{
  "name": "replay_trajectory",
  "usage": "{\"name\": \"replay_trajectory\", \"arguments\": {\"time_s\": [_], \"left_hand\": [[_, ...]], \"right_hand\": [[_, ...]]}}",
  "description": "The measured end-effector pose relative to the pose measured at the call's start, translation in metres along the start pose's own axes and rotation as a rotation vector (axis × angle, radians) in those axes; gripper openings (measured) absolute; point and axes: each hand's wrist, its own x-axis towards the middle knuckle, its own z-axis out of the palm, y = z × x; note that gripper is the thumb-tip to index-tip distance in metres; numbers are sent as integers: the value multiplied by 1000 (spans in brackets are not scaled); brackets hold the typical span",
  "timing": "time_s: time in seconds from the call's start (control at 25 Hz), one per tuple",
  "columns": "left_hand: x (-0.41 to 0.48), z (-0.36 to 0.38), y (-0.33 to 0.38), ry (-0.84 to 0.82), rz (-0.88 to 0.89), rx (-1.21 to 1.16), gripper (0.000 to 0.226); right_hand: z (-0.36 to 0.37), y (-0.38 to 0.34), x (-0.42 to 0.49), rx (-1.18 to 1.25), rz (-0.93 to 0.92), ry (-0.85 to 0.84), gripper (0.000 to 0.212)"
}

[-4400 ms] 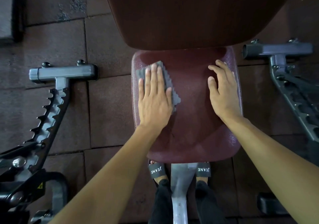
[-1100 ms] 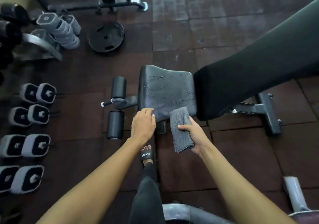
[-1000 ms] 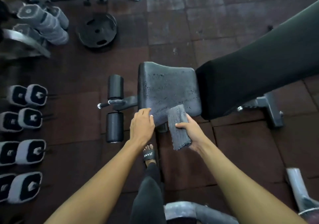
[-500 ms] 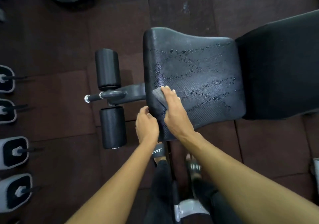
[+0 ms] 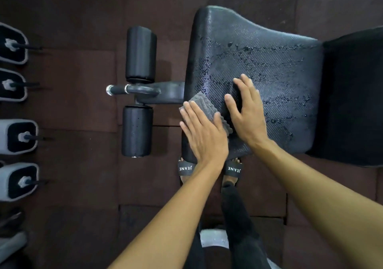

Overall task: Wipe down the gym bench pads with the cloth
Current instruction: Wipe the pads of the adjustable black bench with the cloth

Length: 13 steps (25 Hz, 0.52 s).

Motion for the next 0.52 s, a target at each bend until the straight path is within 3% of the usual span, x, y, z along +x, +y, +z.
{"name": "replay_trajectory", "arguments": {"time_s": [0.2,0.4,0.52], "left_hand": [[-13,29,-29,190,45,104,64],[-24,26,-42,143,-73,27,63],[27,15,-12,130,-9,56,63]], "right_hand": [[1,16,8,-69,23,-64,52],[-1,20,8,-57,4,-88,49],[-1,21,14,-109,3,49,43]]}}
